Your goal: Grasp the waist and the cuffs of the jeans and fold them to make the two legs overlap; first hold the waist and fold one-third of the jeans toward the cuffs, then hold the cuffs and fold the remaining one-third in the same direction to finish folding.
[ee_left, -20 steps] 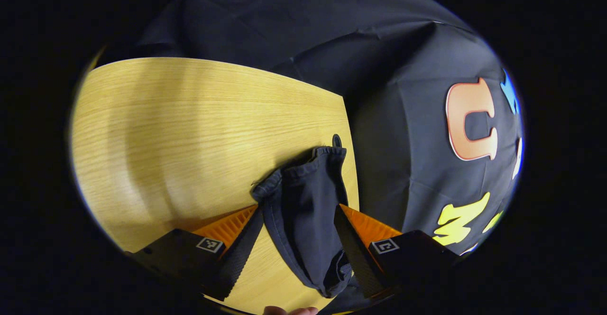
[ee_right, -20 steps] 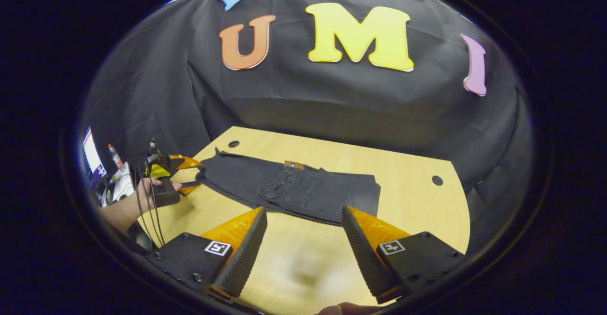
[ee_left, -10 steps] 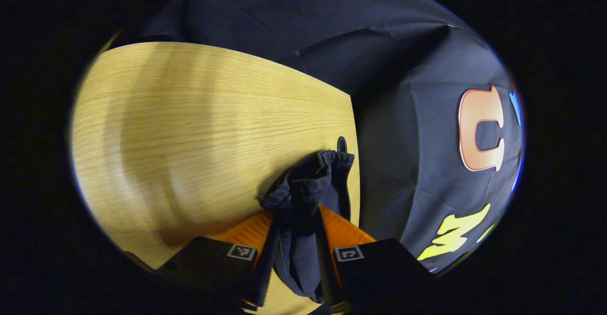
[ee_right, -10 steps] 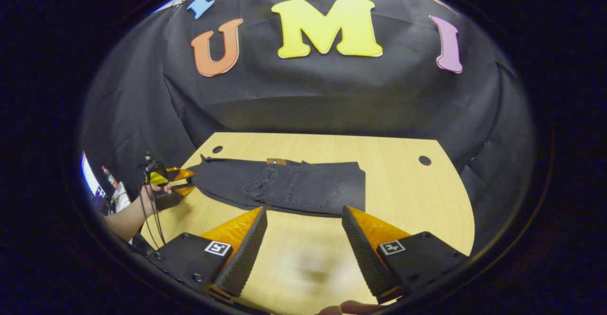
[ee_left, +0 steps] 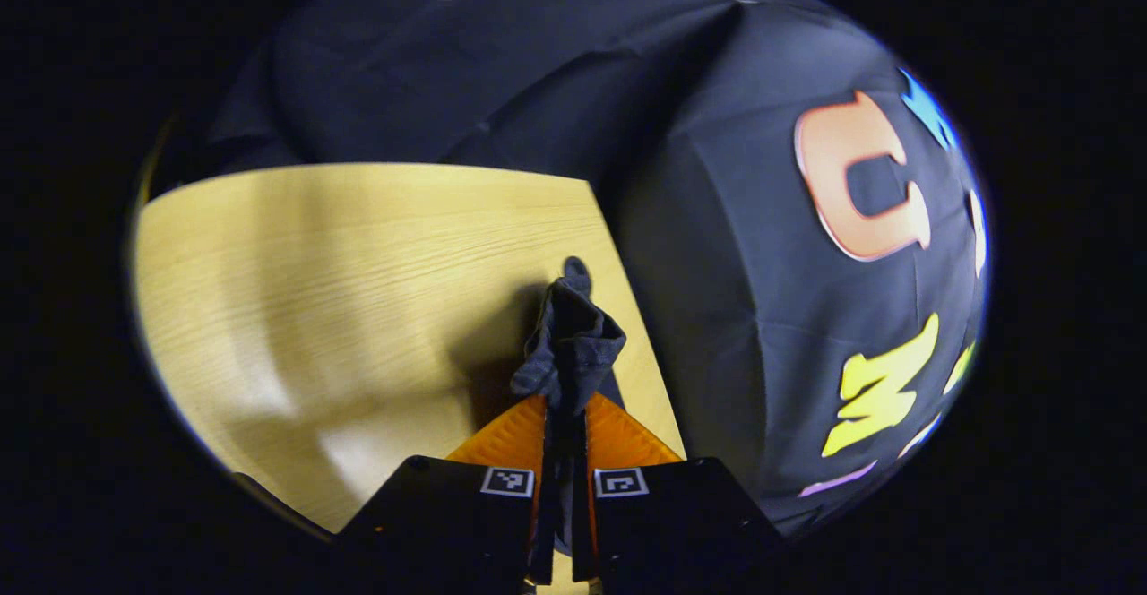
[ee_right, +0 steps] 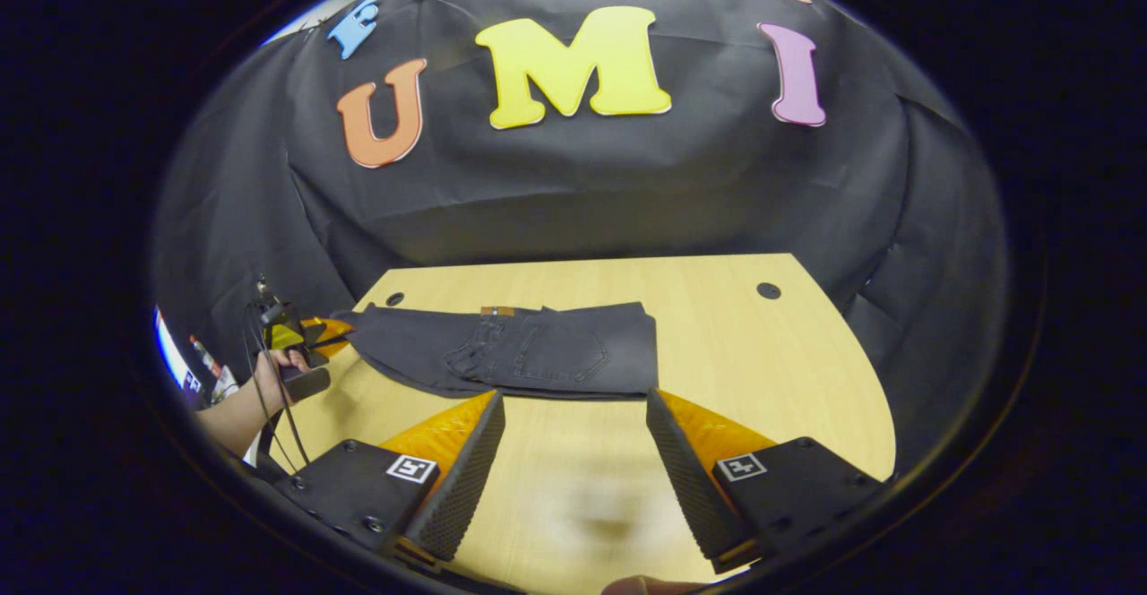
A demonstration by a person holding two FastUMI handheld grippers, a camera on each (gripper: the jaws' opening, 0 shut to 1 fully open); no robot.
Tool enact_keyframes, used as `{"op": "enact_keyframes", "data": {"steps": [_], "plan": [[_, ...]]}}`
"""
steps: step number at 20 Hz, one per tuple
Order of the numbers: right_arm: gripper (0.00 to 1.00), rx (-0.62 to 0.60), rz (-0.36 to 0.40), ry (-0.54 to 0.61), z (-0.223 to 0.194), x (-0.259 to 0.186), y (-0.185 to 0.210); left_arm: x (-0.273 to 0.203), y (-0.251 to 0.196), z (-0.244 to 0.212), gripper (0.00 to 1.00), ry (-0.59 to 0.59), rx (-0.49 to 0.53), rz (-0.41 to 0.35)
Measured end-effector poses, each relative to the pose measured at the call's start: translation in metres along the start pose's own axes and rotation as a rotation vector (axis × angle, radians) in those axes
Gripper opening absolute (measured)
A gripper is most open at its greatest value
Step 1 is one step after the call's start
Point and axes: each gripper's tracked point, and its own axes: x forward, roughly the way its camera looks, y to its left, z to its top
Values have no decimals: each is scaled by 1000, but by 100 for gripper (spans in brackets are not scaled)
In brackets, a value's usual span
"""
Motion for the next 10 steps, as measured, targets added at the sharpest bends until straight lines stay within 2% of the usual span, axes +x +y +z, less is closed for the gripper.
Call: {"op": "enact_keyframes", "data": {"steps": [1,3,4,6,9,10], "plan": [[99,-1,-3,-9,1,-5,-3,-4,-13,-1,11,-6,47,-16],[95,-3,-12,-26,-1,-15,-13,-12,-46,-8,11,-13,144,-53],[97,1,-17,-35,-2,-19,-19,-17,-66,-15,11,-18,204,-70],[95,20,-21,-47,-6,-28,-31,-19,-103,-27,10,-29,314,-108],[97,57,-40,-67,-10,-43,-54,-29,-169,-63,11,-37,488,-193],[95,75,-49,-73,-12,-48,-64,-36,-189,-78,11,-37,543,-222]]}}
